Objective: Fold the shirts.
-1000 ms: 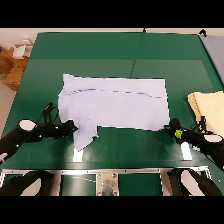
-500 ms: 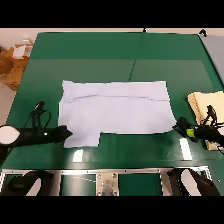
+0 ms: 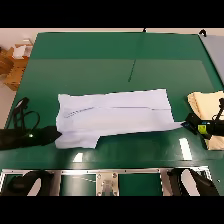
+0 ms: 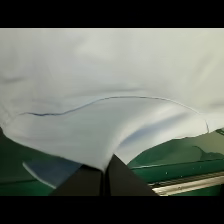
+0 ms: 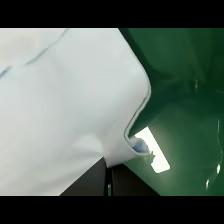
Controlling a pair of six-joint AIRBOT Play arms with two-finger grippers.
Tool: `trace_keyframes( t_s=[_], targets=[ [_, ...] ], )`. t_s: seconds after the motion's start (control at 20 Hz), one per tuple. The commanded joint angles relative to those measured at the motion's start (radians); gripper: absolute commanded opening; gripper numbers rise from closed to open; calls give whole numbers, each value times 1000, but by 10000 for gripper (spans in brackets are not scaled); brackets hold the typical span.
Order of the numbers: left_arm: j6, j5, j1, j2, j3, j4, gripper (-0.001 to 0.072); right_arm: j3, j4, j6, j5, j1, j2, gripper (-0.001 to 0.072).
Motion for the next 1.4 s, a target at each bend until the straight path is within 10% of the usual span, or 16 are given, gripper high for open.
trace_keyframes(
  t_s=[0.0, 0.55, 0.6, 0.7, 0.75, 0.85, 1.35],
  targets=[
    [96, 63, 1, -202, 117, 3, 24, 123, 73, 2, -42, 78, -109, 12],
    [275, 258, 1, -896, 630, 27, 26, 661, 108, 5, -204, 265, -842, 15],
    [274, 302, 1, -950, 651, 25, 28, 704, 126, 5, -226, 275, -911, 60],
    [273, 410, 1, -1036, 684, 8, 378, 801, 180, 5, -249, 280, -1043, 377],
    [274, 462, 1, -1055, 693, 11, 429, 858, 183, 5, -220, 274, -1093, 477],
    [275, 512, 10, -1057, 719, 29, 432, 954, 180, -4, -133, 237, -1132, 480],
    [273, 167, 130, -1057, 878, 24, 429, 1030, 185, -412, 285, 56, -1231, 481]
  ],
)
